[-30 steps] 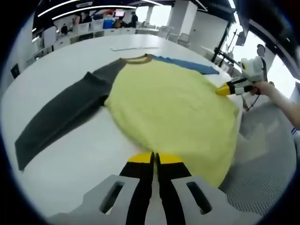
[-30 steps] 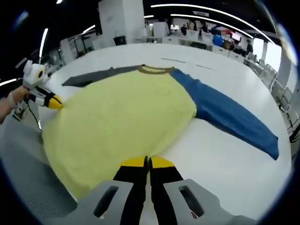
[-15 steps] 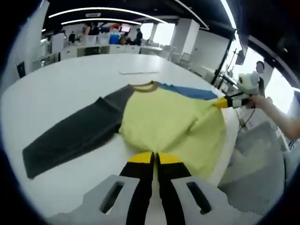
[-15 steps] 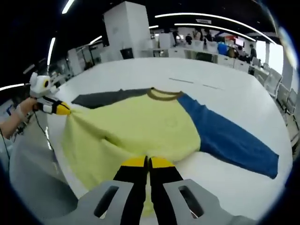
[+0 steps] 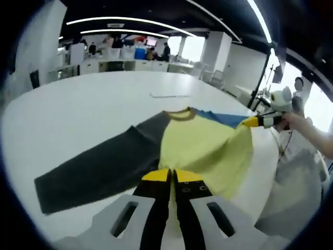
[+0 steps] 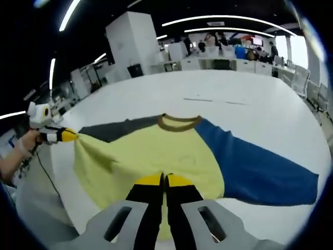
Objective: Fold the garment on the visible template until the final outline fits inside the template.
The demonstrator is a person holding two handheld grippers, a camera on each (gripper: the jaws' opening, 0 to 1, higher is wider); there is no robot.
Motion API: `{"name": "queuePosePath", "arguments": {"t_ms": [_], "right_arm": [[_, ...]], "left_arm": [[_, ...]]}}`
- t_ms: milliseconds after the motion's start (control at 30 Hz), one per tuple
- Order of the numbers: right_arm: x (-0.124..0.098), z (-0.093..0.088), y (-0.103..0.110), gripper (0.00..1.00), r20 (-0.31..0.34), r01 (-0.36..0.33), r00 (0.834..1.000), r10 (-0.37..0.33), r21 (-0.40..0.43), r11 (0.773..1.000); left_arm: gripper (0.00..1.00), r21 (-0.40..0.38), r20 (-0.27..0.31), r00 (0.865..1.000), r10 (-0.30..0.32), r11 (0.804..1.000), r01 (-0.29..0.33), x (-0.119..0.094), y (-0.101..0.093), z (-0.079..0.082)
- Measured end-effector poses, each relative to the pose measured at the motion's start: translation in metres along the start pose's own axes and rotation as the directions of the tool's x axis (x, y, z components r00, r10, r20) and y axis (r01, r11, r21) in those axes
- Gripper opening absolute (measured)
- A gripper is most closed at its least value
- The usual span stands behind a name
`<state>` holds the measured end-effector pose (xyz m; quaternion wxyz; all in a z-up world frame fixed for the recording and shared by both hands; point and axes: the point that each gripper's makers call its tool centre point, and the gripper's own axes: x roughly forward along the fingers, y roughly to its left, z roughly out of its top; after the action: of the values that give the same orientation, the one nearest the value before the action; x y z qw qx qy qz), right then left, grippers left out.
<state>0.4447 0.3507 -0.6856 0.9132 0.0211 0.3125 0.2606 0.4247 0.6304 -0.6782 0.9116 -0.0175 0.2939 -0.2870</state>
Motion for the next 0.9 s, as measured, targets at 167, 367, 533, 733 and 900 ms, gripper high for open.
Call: {"name": "queuePosePath", "arguments": {"t_ms": [167, 367, 533, 733, 900], "right_arm": [[0.017, 0.008, -0.008, 0.02, 0.018, 0.018, 1.000, -0.019, 0.060, 0.998], [0.031, 0.008, -0.015, 0.02, 0.011, 0.028, 1.000, -0.029, 0.090, 0.996], [0.044, 0.006, -0.022, 0.02, 0.001, 0.049, 0.999, -0.050, 0.111, 0.993], [0.057, -0.003, -0.029, 0.02, -0.036, 0.088, 0.996, -0.085, 0.081, 0.993], [0.064, -0.010, -0.032, 0.02, -0.061, 0.105, 0.993, -0.102, 0.060, 0.993]], "left_arm": [[0.00, -0.009, 0.002, 0.999, 0.037, 0.999, -0.037, 0.014, 0.015, 0.005], [0.00, -0.024, -0.009, 0.998, 0.069, 0.997, -0.069, 0.030, 0.029, 0.005], [0.00, -0.028, -0.022, 0.995, 0.097, 0.995, -0.098, 0.045, 0.038, 0.002], [0.00, -0.026, -0.044, 0.992, 0.119, 0.992, -0.121, 0.055, 0.047, -0.005], [0.00, -0.024, -0.069, 0.990, 0.126, 0.991, -0.128, 0.062, 0.051, -0.013]]}}
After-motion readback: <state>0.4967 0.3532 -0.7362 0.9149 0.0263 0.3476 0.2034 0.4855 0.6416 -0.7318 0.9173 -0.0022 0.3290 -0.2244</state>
